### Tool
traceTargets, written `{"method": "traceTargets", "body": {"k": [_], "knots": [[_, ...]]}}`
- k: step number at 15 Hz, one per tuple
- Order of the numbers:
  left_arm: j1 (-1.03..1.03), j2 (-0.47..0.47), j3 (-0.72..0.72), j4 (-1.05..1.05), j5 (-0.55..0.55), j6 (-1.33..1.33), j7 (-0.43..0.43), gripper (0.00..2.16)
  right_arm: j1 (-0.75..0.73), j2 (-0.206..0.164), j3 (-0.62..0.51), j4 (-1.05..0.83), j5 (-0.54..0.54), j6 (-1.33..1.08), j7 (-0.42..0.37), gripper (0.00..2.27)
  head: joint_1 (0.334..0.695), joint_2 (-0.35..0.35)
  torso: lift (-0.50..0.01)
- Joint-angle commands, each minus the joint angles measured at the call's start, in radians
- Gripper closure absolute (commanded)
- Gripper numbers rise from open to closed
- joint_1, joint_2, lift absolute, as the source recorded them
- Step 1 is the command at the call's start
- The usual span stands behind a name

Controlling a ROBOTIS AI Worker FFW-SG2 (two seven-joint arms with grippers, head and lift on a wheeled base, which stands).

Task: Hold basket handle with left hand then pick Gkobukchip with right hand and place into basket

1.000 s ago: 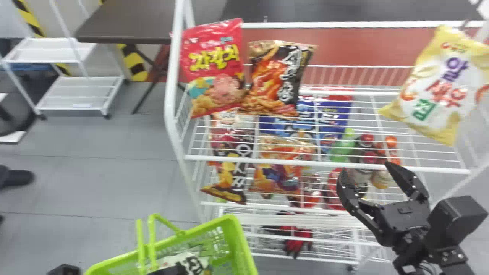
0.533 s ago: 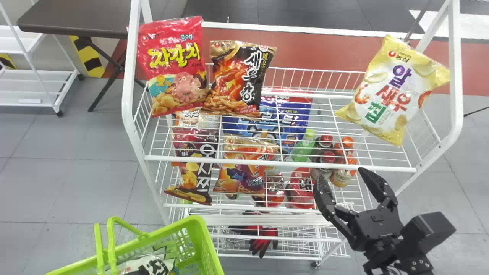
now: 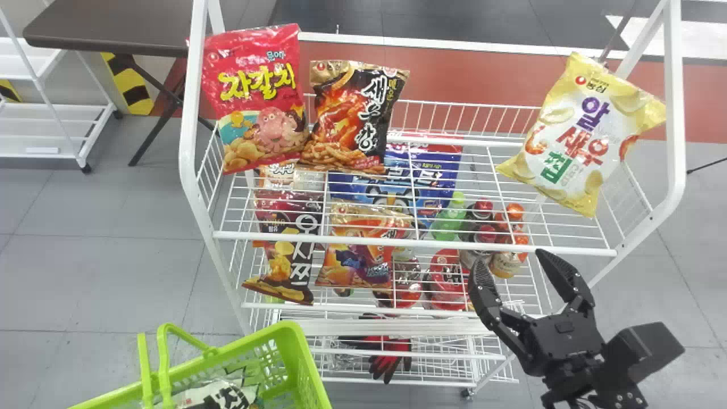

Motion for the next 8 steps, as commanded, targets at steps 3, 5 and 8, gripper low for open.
{"method": "traceTargets", "body": {"k": [3, 5, 8], "knots": [[-0.001, 0.000, 0.001, -0.002, 0.000, 0.002, 0.000, 2.15, 0.002, 0.003, -0.001, 0.006, 0.000, -0.019, 0.000, 0.08, 0.695, -0.084, 0.000], [-0.001, 0.000, 0.001, 0.000, 0.000, 0.002, 0.000, 2.15, 0.002, 0.003, -0.002, 0.006, 0.000, -0.022, 0.000, 0.08, 0.695, -0.084, 0.000], [0.000, 0.000, 0.001, 0.000, 0.000, 0.002, 0.000, 2.15, 0.002, 0.003, -0.002, 0.006, 0.000, -0.025, 0.002, 0.08, 0.695, -0.084, 0.000]]}}
